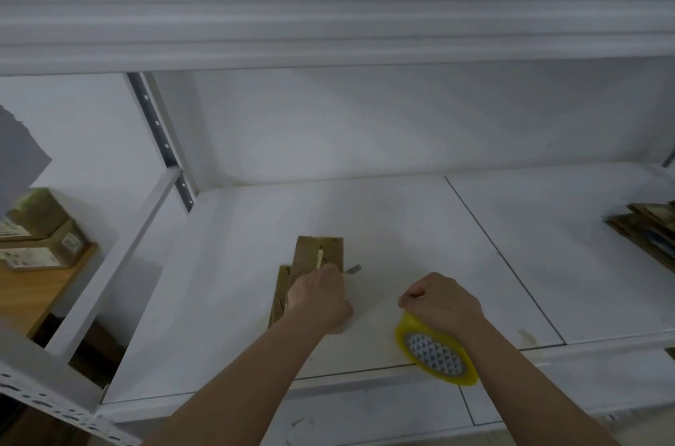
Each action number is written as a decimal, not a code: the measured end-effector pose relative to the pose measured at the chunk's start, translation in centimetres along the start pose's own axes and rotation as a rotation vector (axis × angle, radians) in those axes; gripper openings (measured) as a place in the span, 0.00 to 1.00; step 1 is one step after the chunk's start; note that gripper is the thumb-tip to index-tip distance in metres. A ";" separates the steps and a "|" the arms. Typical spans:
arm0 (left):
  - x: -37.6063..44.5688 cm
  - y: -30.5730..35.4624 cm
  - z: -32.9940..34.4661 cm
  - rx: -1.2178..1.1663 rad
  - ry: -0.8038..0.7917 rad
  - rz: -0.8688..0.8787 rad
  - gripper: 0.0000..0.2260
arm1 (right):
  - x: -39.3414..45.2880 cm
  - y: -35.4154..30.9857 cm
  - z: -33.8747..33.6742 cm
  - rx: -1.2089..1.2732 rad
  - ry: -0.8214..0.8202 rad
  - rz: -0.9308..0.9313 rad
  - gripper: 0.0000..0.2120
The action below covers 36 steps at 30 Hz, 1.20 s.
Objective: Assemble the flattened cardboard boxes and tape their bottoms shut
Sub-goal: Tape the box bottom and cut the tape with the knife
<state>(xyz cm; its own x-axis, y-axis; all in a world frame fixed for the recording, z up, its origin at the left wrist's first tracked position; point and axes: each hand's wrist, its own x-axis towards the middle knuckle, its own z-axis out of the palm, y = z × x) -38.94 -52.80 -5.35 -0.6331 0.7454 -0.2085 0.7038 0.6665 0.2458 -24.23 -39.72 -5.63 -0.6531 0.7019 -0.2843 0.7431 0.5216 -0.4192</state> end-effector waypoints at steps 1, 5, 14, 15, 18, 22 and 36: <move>-0.2 -0.2 -0.2 0.022 -0.001 0.045 0.11 | 0.0 0.1 0.0 0.006 -0.001 0.002 0.09; -1.0 -2.4 -1.8 0.129 -0.126 0.315 0.13 | 0.1 1.1 -0.4 0.099 -0.001 0.013 0.08; -1.4 1.9 -2.6 0.014 0.154 0.074 0.33 | 0.7 2.2 -1.2 0.310 0.105 0.028 0.04; -1.3 2.4 -1.9 0.041 0.145 0.047 0.38 | 0.8 2.3 -1.0 0.327 0.108 0.033 0.04; -1.1 2.5 -0.9 0.170 0.091 0.049 0.43 | 1.1 2.4 -0.8 0.339 0.114 0.034 0.05; -0.7 -0.2 -2.2 0.278 -0.018 0.258 0.41 | 1.2 2.6 -1.3 0.360 0.107 0.033 0.04; -1.3 0.4 -1.2 0.333 0.117 0.413 0.30 | 0.4 2.3 -2.8 0.460 0.126 0.002 0.05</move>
<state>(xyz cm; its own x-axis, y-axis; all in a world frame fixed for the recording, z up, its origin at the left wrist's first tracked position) -38.20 -53.50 -3.87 -0.3008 0.9525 -0.0468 0.9535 0.2995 -0.0320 -22.41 -36.86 -4.35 -0.6080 0.7706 -0.1909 0.5843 0.2715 -0.7648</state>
